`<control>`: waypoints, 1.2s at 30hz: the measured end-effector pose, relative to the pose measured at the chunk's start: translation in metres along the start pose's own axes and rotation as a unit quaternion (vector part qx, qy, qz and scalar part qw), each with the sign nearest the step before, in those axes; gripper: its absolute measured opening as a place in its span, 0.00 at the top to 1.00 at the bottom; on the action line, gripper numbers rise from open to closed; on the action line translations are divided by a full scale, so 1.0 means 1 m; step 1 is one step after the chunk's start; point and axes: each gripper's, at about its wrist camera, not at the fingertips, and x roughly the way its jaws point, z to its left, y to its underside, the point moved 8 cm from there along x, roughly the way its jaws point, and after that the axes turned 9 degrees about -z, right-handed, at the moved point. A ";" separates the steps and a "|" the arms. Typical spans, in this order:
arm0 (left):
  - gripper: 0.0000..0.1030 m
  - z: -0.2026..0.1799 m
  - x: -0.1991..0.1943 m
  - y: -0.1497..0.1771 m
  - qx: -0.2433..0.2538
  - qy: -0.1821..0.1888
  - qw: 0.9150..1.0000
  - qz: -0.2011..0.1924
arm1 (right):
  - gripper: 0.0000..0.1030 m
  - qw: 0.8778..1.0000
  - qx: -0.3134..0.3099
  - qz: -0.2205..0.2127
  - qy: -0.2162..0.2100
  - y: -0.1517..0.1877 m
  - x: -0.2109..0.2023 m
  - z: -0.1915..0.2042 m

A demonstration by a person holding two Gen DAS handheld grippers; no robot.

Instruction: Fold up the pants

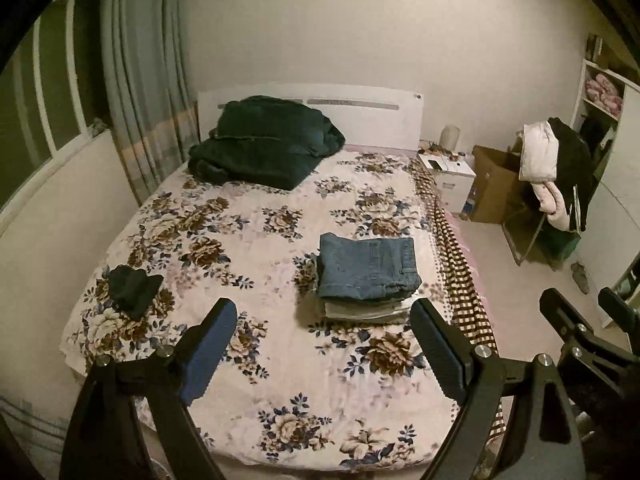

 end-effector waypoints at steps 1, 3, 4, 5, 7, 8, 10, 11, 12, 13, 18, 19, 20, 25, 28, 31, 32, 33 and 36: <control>0.14 0.000 -0.003 -0.001 0.000 -0.004 1.000 -0.001 | 0.00 1.000 -0.003 -0.002 -0.002 -0.002 -0.005 0.000; 0.14 -0.001 -0.010 -0.001 0.002 -0.012 1.000 -0.007 | 0.00 1.000 -0.007 -0.006 -0.006 -0.005 -0.019 -0.001; 0.14 -0.001 -0.014 -0.001 0.001 -0.013 1.000 -0.009 | 0.00 1.000 -0.008 -0.007 -0.006 -0.006 -0.022 -0.001; 0.14 0.000 -0.018 0.000 0.000 -0.013 1.000 -0.011 | 0.00 1.000 -0.010 -0.011 -0.007 -0.008 -0.029 -0.002; 0.14 0.000 -0.021 0.001 -0.001 -0.020 1.000 -0.015 | 0.00 1.000 -0.015 -0.017 -0.006 -0.012 -0.034 -0.003; 0.14 -0.001 -0.023 0.002 -0.003 -0.020 1.000 -0.016 | 0.00 1.000 -0.015 -0.018 -0.008 -0.014 -0.035 -0.004; 0.11 -0.001 -0.026 0.003 -0.005 -0.023 1.000 -0.016 | 0.00 1.000 -0.016 -0.020 -0.012 -0.016 -0.039 -0.007; 0.10 -0.003 -0.026 0.004 -0.005 -0.023 1.000 -0.016 | 0.00 1.000 -0.017 -0.020 -0.012 -0.017 -0.038 -0.007; 0.08 -0.003 -0.028 0.005 -0.003 -0.024 1.000 -0.018 | 0.00 1.000 -0.019 -0.020 -0.013 -0.017 -0.039 -0.008; 0.07 -0.004 -0.030 0.005 -0.002 -0.026 0.999 -0.018 | 0.00 1.000 -0.017 -0.019 -0.013 -0.017 -0.040 -0.009; 0.07 -0.006 -0.032 0.007 0.002 -0.029 0.999 -0.017 | 0.00 1.000 -0.015 -0.013 -0.016 -0.017 -0.032 -0.015; 0.07 -0.006 -0.032 0.008 0.002 -0.029 0.999 -0.017 | 0.00 1.000 -0.013 -0.012 -0.017 -0.018 -0.032 -0.015; 0.07 -0.006 -0.032 0.008 0.002 -0.031 0.999 -0.017 | 0.00 1.000 -0.011 -0.012 -0.018 -0.017 -0.030 -0.015; 0.07 -0.008 -0.033 0.008 0.007 -0.033 0.999 -0.017 | 0.00 1.000 -0.015 -0.014 -0.019 -0.019 -0.026 -0.015; 0.07 -0.007 -0.034 0.009 0.007 -0.035 0.999 -0.018 | 0.00 1.000 -0.016 -0.012 -0.022 -0.017 -0.022 -0.013; 0.07 -0.007 -0.034 0.009 0.009 -0.036 0.999 -0.017 | 0.00 1.000 -0.018 -0.010 -0.023 -0.016 -0.019 -0.012; 0.07 -0.007 -0.035 0.009 0.009 -0.038 0.999 -0.017 | 0.00 1.000 -0.017 -0.009 -0.023 -0.015 -0.018 -0.013; 0.07 -0.007 -0.035 0.009 0.009 -0.039 0.999 -0.016 | 0.00 1.000 -0.017 -0.008 -0.024 -0.016 -0.017 -0.012; 0.07 -0.006 -0.034 0.009 0.011 -0.041 0.999 -0.016 | 0.00 1.000 -0.018 -0.009 -0.024 -0.015 -0.018 -0.011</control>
